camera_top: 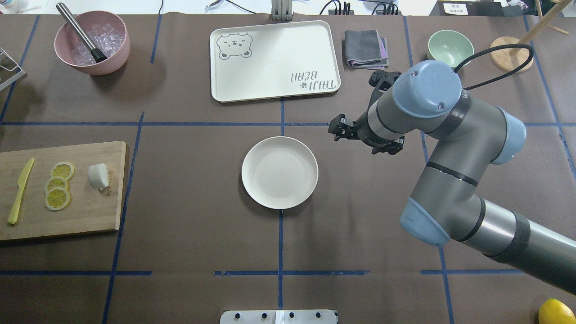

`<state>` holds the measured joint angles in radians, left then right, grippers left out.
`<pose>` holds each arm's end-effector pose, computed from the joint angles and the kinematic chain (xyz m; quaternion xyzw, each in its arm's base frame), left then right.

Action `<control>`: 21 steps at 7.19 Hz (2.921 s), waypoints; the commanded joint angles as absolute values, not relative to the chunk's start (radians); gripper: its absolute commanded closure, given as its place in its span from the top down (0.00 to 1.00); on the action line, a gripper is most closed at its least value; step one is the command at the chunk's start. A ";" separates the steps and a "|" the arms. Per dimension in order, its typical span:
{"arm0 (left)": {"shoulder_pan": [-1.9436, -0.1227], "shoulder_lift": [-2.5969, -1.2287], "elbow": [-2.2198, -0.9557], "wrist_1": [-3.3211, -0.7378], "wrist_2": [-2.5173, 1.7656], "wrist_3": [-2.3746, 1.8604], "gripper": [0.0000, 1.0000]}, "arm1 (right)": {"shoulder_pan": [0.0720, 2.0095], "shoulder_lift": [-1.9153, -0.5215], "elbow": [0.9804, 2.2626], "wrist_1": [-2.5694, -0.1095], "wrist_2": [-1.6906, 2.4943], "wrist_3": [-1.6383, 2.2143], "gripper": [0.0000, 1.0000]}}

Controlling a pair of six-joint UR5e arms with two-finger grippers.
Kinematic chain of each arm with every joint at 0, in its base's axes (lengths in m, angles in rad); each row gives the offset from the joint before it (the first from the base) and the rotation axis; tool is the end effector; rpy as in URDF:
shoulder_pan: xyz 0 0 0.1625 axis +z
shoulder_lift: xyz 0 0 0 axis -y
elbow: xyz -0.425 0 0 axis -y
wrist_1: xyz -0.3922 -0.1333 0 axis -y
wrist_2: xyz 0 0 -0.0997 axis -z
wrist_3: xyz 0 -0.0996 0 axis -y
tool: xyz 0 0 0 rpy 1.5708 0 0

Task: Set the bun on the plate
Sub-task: 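Release the plate and withdraw the right gripper while the left gripper reaches toward the bun, then lower the left gripper onto the white bun on the cutting board and grasp it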

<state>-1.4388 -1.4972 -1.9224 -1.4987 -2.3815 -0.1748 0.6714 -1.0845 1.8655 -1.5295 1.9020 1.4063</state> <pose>-0.0004 -0.4616 0.5255 0.0334 0.4021 0.0210 0.9148 -0.4180 -0.4610 0.2532 0.0219 -0.4216 0.1629 0.8918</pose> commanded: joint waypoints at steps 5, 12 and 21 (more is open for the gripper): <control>-0.914 -1.463 -2.031 -1.858 -2.130 -0.999 1.00 | 0.998 -1.361 2.005 -1.621 2.098 0.715 1.00; -0.752 -1.588 -1.776 -2.088 -1.979 -1.141 1.00 | 1.322 -1.661 1.971 -1.539 2.289 0.243 1.00; -0.732 -1.577 -1.782 -2.080 -1.976 -1.141 0.46 | 1.338 -1.663 1.950 -1.539 2.303 0.241 1.00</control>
